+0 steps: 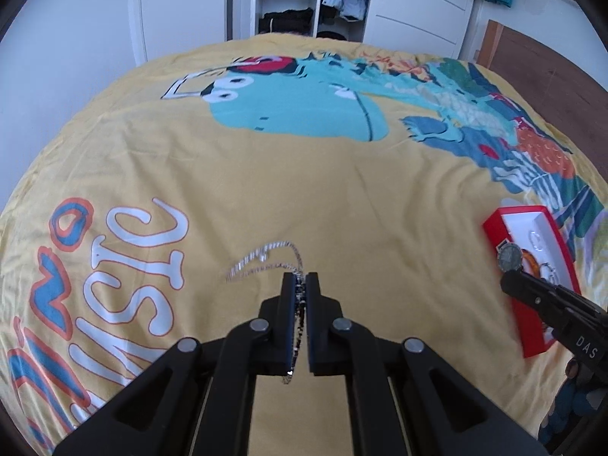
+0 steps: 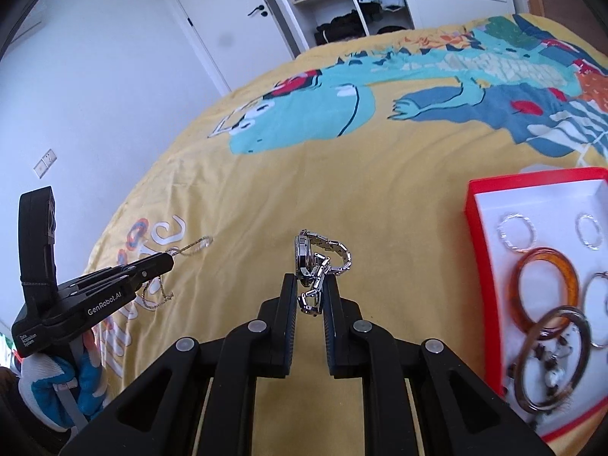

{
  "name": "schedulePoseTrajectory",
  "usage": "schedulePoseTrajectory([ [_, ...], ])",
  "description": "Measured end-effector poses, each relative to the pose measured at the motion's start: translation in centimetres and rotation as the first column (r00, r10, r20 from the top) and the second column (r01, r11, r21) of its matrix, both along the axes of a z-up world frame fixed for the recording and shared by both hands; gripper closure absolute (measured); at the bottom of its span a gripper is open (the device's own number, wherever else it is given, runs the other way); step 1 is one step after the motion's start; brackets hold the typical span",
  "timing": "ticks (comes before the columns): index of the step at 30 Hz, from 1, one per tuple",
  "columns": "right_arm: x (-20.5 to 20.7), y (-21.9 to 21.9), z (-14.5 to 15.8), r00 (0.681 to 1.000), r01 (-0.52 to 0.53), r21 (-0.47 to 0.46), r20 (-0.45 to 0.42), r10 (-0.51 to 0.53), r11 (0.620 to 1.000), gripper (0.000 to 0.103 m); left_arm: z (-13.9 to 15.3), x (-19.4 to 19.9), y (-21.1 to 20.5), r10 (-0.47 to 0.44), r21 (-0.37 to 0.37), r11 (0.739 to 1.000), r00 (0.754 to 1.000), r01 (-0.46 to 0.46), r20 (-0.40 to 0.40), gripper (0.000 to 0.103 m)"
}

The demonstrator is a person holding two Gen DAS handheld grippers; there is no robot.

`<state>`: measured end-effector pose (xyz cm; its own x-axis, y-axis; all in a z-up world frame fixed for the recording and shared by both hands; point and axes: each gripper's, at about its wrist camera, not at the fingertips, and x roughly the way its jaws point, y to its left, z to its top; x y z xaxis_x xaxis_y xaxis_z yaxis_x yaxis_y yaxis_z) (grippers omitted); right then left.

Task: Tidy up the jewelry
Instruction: 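Carry the necklace and watch into the red box while both grippers open to release them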

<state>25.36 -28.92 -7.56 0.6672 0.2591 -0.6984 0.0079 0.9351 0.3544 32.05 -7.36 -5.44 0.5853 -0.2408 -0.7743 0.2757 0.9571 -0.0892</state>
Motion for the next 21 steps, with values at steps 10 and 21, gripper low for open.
schedulePoseTrajectory([
  [10,-5.2,-7.5,2.2,0.994,0.109,-0.067,0.016,-0.108,0.992,0.09,6.2,-3.4,-7.8,-0.137,-0.09,0.985,0.988,0.144,0.072,0.099],
  [21,-7.9,-16.8,0.1,0.976,0.2,-0.156,-0.052,-0.21,0.967,0.09,8.1,-4.9,-22.3,-0.366,-0.152,0.915,0.927,0.374,0.083,0.099],
])
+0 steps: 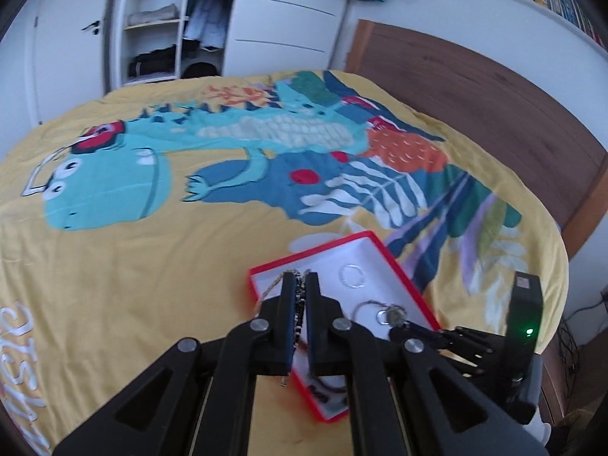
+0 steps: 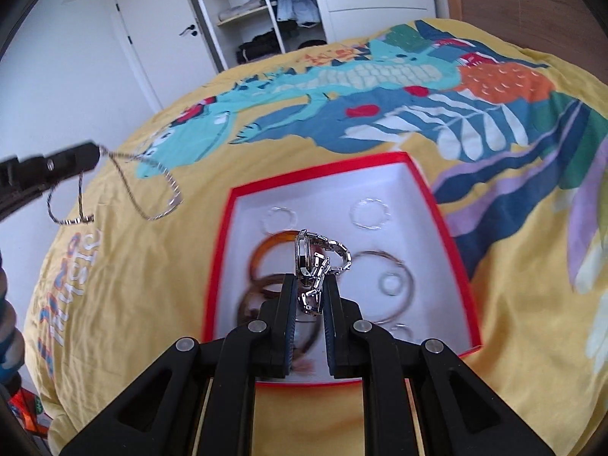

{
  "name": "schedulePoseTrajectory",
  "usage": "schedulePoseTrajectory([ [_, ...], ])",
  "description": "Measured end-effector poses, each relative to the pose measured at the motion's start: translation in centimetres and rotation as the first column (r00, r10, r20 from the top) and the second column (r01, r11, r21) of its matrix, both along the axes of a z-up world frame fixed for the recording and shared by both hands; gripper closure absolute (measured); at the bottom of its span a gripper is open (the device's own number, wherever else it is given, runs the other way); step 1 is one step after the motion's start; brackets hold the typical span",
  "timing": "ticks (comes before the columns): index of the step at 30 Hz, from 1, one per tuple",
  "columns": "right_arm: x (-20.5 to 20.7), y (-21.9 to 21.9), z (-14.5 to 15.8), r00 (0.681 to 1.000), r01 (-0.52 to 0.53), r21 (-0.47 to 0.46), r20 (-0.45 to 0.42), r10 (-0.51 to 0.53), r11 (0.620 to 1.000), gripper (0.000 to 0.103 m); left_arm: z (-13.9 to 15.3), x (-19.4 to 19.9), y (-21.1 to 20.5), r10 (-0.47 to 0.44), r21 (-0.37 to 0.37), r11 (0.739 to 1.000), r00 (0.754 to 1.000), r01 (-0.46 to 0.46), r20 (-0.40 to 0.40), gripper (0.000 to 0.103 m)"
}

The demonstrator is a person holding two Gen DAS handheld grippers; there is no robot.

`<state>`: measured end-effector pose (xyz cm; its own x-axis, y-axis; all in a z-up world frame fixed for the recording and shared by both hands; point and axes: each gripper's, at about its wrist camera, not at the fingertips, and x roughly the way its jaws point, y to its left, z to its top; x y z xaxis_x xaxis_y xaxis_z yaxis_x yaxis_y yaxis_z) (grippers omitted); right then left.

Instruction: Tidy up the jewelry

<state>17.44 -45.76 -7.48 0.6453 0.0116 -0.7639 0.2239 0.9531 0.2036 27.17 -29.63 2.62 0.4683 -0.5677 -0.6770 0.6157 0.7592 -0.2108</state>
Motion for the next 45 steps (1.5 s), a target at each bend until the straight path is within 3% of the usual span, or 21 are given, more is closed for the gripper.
schedulePoseTrajectory([
  [7,2.7,-3.2,-2.6,0.998,0.014,-0.02,-0.058,-0.015,1.0,0.09,-5.3,0.9,-5.8,-0.031,0.107,0.993,0.997,0.039,-0.073,0.099],
  [17,4.2,-3.8,-5.1,0.995,0.009,-0.021,-0.103,-0.011,1.0,0.09,-11.1,1.8,-7.4,0.032,0.245,0.97,0.99,0.003,-0.138,0.097],
  [20,3.7,-3.9,-5.0,0.994,0.019,-0.035,-0.109,-0.023,0.999,0.088,-11.3,1.6,-7.1,0.037,0.25,0.968,0.989,0.0,-0.145,0.084],
  [22,3.1,-4.1,-4.7,0.994,0.032,-0.035,-0.106,-0.036,0.999,0.075,-10.9,1.1,-6.7,0.038,0.246,0.969,0.99,-0.003,-0.137,0.072],
  [27,0.9,-3.7,-2.8,0.994,0.064,-0.028,-0.083,-0.066,0.998,0.063,-8.7,-0.7,-5.7,0.045,0.255,0.967,0.995,-0.021,-0.09,0.066],
  [32,-2.0,-1.8,0.3,0.996,0.082,-0.044,-0.043,-0.084,0.996,0.06,-5.8,-3.6,-3.8,0.061,0.266,0.963,0.997,-0.049,-0.036,0.064],
  [34,-3.3,-0.5,2.0,0.997,0.079,-0.059,-0.02,-0.081,0.995,0.049,-4.1,-5.5,-2.3,0.087,0.278,0.957,0.996,-0.087,0.014,0.064],
  [36,-4.7,1.1,3.8,0.998,0.066,-0.065,0.007,-0.066,0.996,0.048,-2.9,-6.9,-0.9,0.113,0.276,0.954,0.993,-0.12,0.043,0.063],
  [45,-9.9,8.5,9.9,0.995,-0.028,-0.108,0.093,0.038,0.994,0.034,2.6,-13.7,7.8,0.255,0.249,0.925,0.956,-0.286,0.148,0.058],
])
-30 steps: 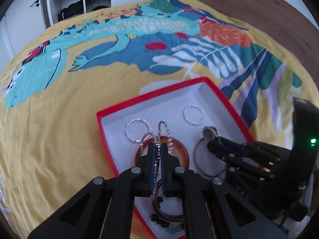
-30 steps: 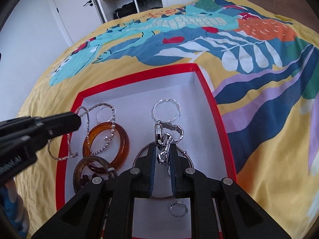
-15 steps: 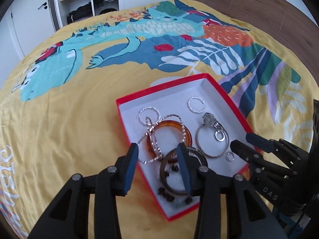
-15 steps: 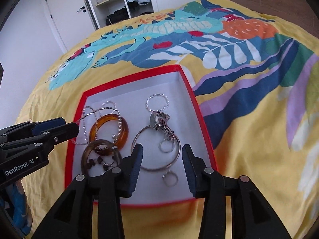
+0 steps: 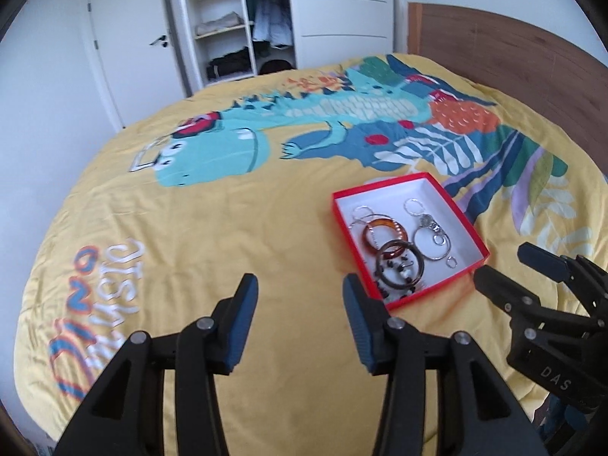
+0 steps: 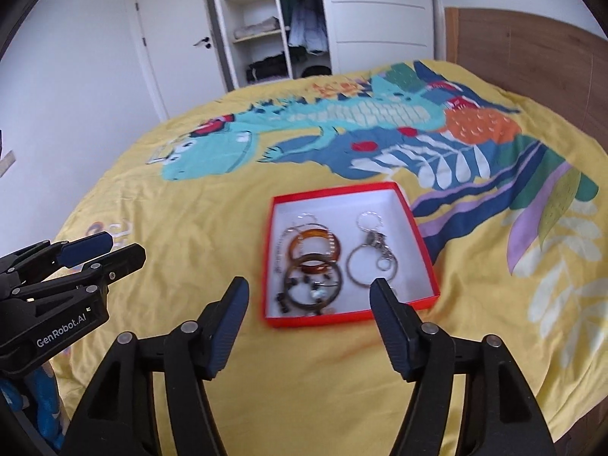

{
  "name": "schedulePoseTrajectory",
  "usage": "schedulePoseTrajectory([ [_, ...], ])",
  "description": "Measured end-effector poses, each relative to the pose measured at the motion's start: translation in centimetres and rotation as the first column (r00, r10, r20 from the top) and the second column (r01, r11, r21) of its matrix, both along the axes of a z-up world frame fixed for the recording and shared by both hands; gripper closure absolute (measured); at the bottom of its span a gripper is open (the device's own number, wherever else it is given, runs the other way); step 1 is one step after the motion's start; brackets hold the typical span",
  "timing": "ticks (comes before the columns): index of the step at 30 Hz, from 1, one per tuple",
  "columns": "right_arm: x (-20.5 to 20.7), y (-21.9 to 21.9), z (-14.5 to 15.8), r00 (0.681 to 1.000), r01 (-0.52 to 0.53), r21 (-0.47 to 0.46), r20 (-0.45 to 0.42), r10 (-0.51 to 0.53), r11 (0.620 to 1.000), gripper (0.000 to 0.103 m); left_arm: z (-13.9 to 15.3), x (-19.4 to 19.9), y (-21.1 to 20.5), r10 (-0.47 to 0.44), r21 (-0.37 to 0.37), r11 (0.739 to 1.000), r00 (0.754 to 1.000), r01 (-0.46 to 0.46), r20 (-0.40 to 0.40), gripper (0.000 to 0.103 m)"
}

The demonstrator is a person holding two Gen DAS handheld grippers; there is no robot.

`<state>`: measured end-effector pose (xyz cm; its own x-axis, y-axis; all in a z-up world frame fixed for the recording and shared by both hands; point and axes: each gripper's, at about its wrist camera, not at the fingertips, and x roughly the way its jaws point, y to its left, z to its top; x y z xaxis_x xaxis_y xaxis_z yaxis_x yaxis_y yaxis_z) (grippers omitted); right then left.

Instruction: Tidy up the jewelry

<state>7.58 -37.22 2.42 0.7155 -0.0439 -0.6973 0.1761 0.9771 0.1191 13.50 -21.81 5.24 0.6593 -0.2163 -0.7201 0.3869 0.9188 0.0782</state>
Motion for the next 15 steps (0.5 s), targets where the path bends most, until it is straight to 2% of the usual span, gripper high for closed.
schedulePoseTrajectory([
  [7,-3.3,4.9,2.2,0.997,-0.072,-0.02,0.037,0.072,0.997,0.028,2.8,-4.9,5.8,0.074,-0.024,0.997,0.996,-0.073,0.047,0.058],
  [15,-5.8,8.4,4.0,0.991,-0.116,-0.061,0.067,0.12,0.991,0.025,3.8,-8.6,11.0,0.145,-0.035,0.989,0.987,-0.143,0.075,0.058],
])
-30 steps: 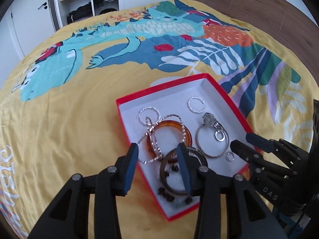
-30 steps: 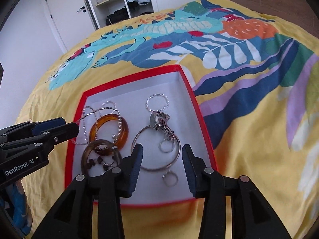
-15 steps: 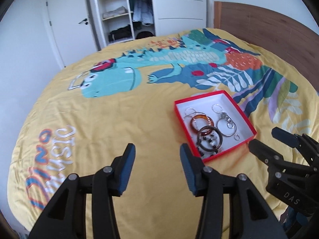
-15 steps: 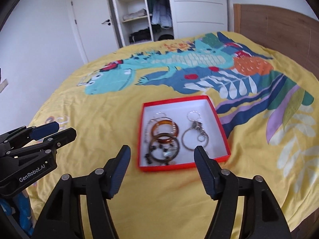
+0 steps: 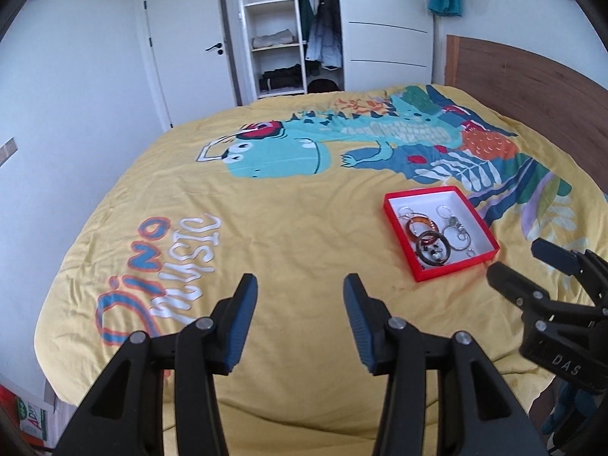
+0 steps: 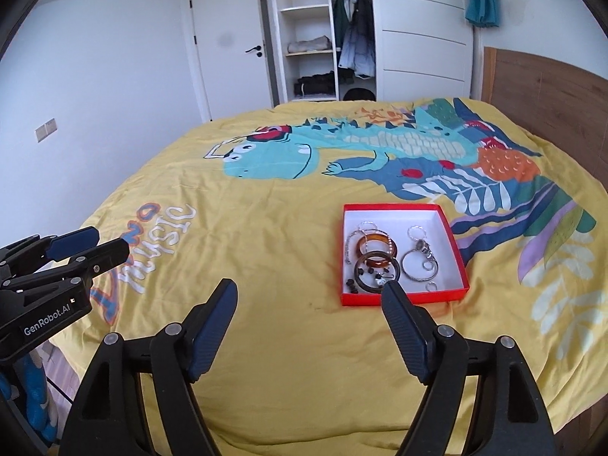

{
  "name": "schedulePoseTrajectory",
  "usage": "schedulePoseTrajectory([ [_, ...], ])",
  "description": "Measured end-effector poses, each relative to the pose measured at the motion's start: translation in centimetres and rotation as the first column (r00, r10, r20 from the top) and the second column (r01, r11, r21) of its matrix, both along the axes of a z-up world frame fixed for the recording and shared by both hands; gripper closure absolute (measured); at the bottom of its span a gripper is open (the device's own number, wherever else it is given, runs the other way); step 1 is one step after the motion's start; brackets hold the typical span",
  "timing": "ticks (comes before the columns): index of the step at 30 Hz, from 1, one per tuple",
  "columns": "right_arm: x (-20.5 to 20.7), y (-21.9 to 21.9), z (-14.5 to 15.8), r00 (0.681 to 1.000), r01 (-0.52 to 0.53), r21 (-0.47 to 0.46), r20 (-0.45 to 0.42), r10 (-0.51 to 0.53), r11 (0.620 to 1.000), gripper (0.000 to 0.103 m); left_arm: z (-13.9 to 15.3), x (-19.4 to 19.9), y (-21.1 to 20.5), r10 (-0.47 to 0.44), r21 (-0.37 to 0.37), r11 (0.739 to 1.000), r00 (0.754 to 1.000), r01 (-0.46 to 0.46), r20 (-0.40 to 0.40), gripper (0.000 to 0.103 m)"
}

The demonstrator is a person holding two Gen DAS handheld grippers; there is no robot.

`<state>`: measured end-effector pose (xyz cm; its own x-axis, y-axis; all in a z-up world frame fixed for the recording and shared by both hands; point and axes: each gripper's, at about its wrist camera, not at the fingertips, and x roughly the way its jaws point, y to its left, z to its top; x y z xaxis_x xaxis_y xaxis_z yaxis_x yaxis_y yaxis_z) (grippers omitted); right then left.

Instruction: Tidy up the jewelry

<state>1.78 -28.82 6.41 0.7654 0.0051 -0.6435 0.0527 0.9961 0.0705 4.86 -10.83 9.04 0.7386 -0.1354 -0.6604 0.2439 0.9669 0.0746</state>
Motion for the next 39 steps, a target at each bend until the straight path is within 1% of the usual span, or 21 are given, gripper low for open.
schedulePoseTrajectory([
  [7,-2.1,1.5,1.1,0.999,0.002,-0.016,0.033,-0.002,1.0,0.023,0.3,-2.2,4.0,0.067,-0.017,0.998,0.997,-0.067,0.024,0.058],
  [10,-2.8,1.8,0.9,0.999,0.005,-0.025,0.032,-0.004,1.0,0.023,0.2,-3.0,5.5,0.101,-0.028,0.995,0.994,-0.099,0.04,0.058],
  [14,-3.6,1.8,0.5,1.0,0.014,-0.03,0.022,-0.014,0.999,0.023,-0.2,-3.5,7.0,0.117,-0.052,0.992,0.993,-0.115,0.031,0.057],
  [15,-3.7,1.7,0.3,1.0,0.017,-0.032,0.018,-0.017,0.999,0.023,-0.3,-3.7,7.2,0.122,-0.052,0.991,0.992,-0.121,0.028,0.056],
  [16,-3.9,1.7,0.3,1.0,0.02,-0.034,0.016,-0.019,0.999,0.023,-0.5,-3.8,7.5,0.129,-0.046,0.991,0.991,-0.128,0.026,0.051],
  [18,-4.0,1.6,0.0,1.0,0.027,-0.042,0.009,-0.027,0.999,0.021,-0.8,-4.1,7.7,0.135,-0.039,0.99,0.99,-0.134,0.032,0.047],
  [19,-4.1,1.5,-0.2,0.999,0.032,-0.045,0.005,-0.032,0.998,0.018,-0.9,-4.2,7.8,0.137,-0.037,0.99,0.99,-0.135,0.035,0.047],
  [21,-4.1,1.3,-0.5,0.999,0.041,-0.047,-0.001,-0.041,0.998,0.015,-1.1,-4.4,7.9,0.138,-0.029,0.99,0.99,-0.137,0.035,0.046],
  [26,-4.1,1.0,-1.4,0.998,0.05,-0.053,-0.021,-0.051,0.997,0.014,-1.6,-4.4,8.0,0.14,-0.031,0.99,0.99,-0.14,0.029,0.045],
  [30,-3.9,0.8,-2.1,0.998,0.058,-0.053,-0.036,-0.06,0.997,0.01,-1.9,-4.3,8.1,0.149,-0.025,0.989,0.989,-0.148,0.024,0.04],
  [33,-3.8,0.6,-2.7,0.996,0.066,-0.053,-0.048,-0.069,0.996,0.008,-2.3,-4.3,8.0,0.149,-0.026,0.989,0.989,-0.148,0.019,0.039],
  [39,-3.6,0.2,-3.5,0.995,0.077,-0.05,-0.065,-0.08,0.996,0.007,-2.9,-4.1,8.1,0.156,-0.024,0.988,0.988,-0.155,0.02,0.038],
])
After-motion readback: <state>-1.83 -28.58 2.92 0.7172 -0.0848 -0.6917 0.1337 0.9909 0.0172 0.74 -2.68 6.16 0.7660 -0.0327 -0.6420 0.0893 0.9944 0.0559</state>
